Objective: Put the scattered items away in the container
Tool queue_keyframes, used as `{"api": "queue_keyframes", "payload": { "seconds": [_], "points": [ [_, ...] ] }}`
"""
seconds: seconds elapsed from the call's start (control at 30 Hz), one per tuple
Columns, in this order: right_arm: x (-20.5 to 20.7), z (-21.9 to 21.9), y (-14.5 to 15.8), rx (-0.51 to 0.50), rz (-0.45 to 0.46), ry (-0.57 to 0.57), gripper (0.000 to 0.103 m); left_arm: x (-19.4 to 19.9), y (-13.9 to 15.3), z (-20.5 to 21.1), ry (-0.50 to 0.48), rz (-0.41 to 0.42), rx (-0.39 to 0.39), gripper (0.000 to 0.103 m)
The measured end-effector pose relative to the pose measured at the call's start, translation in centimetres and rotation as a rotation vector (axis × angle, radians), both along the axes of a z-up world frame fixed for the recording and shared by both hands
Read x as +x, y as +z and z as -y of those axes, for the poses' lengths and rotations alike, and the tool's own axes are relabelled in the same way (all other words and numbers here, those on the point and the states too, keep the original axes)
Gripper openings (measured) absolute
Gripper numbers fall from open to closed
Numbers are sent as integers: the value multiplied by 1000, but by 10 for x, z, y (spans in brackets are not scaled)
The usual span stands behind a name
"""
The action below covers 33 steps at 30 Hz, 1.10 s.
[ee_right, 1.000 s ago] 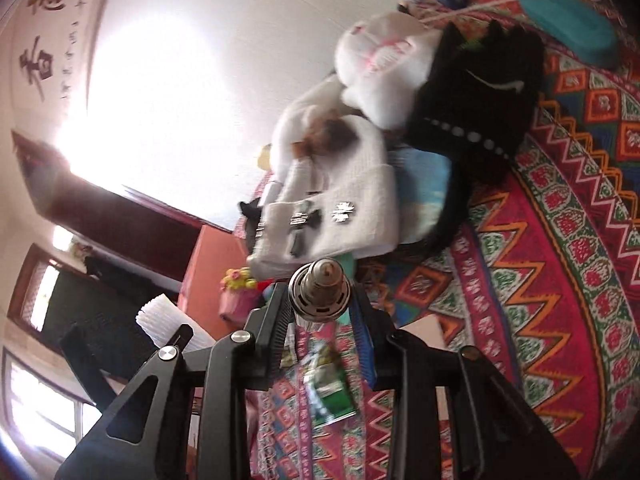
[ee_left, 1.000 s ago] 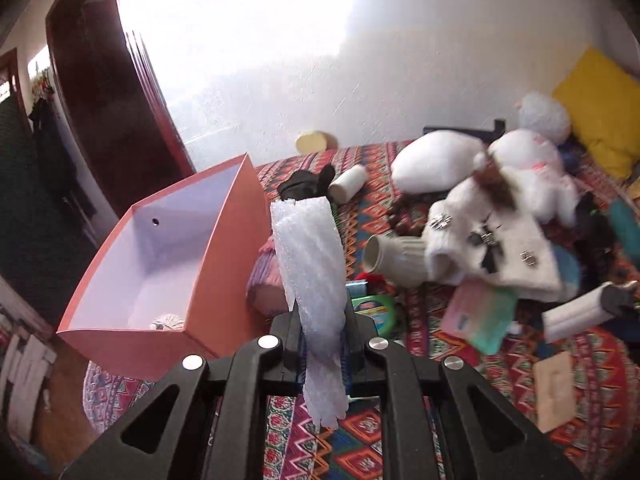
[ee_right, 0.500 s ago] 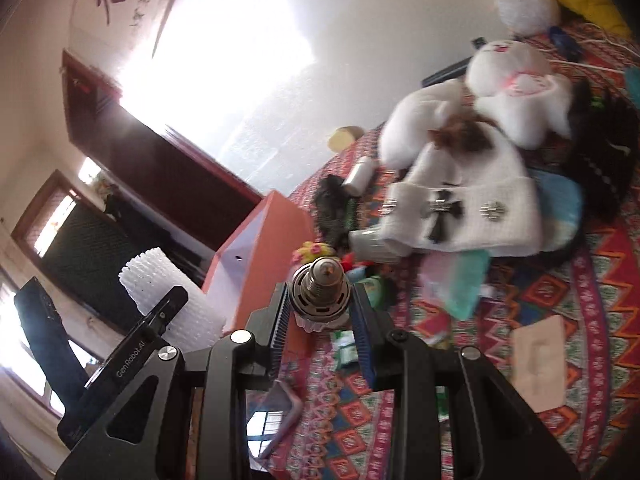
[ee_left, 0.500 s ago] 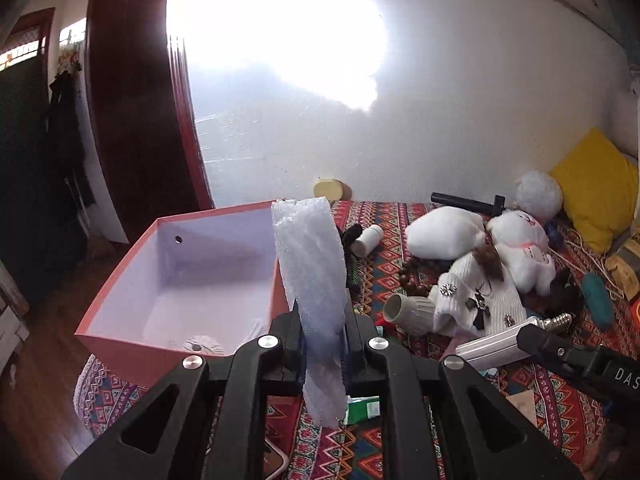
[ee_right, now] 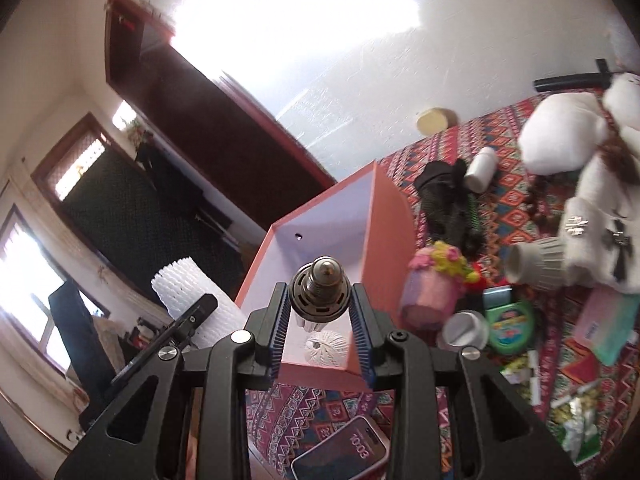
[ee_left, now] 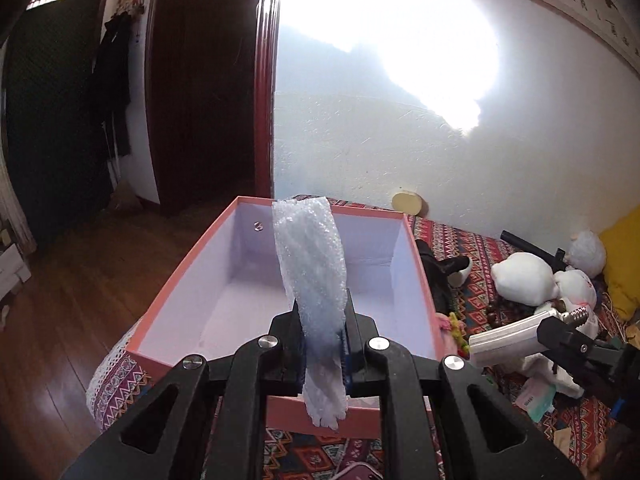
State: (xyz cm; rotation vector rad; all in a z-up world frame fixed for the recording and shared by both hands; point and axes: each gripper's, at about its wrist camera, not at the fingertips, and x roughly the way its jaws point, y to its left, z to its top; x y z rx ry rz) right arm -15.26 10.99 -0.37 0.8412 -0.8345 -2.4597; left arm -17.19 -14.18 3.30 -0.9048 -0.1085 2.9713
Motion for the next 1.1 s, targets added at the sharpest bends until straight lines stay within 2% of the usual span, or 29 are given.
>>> {"api": "queue_keyframes", "payload": {
  "seconds": [0.07,0.13,0.23,0.27,0.3,0.33,0.37,0.4,0.43,0.57,0.77,0.93,1.1],
  "points": [
    [-11,19,-6,40,15,17,29,-12,-10,9,-13,34,26,9],
    [-23,38,-14,102,29,30,29,-22,-23,15,2,71,22,9],
    [-31,57,-26,143,41,53,29,-31,-34,17,15,102,19,11],
    [-33,62,-29,140,44,61,32,-33,-36,19,19,111,27,14],
    [-34,65,-33,129,48,69,36,-35,-39,21,11,123,46,25],
    [-35,67,-34,122,50,73,56,-36,-40,23,5,130,62,44],
    [-34,67,-35,123,50,63,87,-36,-40,26,8,129,75,55],
    [-32,65,-34,123,35,38,95,-35,-38,29,18,119,87,73],
    [-28,62,-31,120,16,21,97,-32,-35,32,24,101,97,79],
    [-19,44,-20,114,-7,-1,97,-22,-23,32,22,46,115,81],
    [5,-4,-15,106,0,-78,97,-13,-17,6,-20,28,90,81],
    [33,-54,-18,91,36,-147,97,3,-12,-39,-97,3,29,81],
    [70,-114,-35,99,82,-254,97,29,-15,-99,-204,-1,-28,81]
  ]
}}
